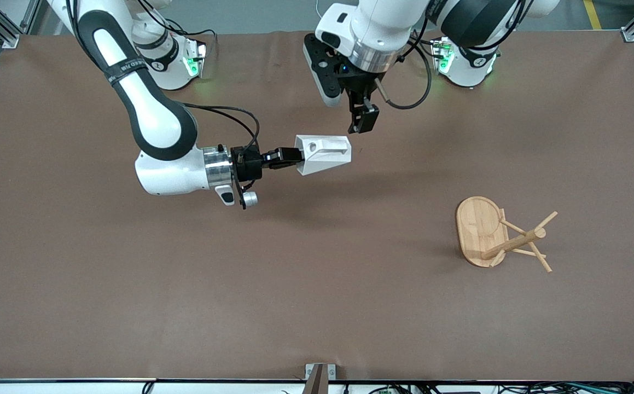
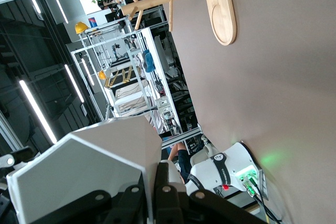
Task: Hang cup on rack
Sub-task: 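Carry the cup inward with the right gripper while the left gripper reaches it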
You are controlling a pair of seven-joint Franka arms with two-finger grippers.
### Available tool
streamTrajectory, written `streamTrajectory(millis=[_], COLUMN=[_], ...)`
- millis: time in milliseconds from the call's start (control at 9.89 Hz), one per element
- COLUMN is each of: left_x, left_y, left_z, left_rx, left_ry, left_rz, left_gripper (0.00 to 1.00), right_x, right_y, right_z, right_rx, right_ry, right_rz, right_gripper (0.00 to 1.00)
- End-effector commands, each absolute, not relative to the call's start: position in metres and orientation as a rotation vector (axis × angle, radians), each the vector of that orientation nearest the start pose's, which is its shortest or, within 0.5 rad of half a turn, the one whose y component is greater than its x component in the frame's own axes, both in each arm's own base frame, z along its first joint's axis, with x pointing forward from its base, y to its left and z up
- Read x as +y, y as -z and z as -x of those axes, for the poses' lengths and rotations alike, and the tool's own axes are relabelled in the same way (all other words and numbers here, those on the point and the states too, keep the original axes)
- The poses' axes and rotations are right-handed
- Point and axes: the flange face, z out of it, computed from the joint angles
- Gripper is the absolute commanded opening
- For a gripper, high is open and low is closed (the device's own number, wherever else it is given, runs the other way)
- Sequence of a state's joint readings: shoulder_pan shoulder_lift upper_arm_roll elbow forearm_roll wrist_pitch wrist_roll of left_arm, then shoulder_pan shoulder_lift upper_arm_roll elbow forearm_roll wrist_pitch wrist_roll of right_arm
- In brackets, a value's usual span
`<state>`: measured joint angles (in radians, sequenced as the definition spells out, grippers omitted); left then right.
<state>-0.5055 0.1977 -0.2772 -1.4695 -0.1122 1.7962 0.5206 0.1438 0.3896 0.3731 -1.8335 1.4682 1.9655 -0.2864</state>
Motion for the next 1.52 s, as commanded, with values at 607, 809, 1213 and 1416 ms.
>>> streamTrajectory(millis=[607, 809, 1213, 1416], left_x=[-0.408, -0.41, -0.414, -0.414], left_y=[-0.551, -0.545, -0.533, -0.532], left_z=[-0.495, -0.493, -0.486, -0.486], left_rx=[2.216, 2.226, 2.255, 2.255], left_ry=[0.228, 0.208, 0.155, 0.155], left_rz=[2.657, 2.663, 2.673, 2.675], left_gripper=[1.0, 1.0, 1.0, 1.0], right_x=[0.357, 0.364, 0.375, 0.378], right_y=[-0.376, -0.389, -0.4, -0.402], right_z=[-0.509, -0.506, -0.499, -0.497], right_rx=[0.056, 0.058, 0.068, 0.067], right_ry=[-0.388, -0.376, -0.362, -0.356], right_rz=[1.747, 1.72, 1.699, 1.703], right_gripper=[0.01, 0.01, 0.01, 0.01])
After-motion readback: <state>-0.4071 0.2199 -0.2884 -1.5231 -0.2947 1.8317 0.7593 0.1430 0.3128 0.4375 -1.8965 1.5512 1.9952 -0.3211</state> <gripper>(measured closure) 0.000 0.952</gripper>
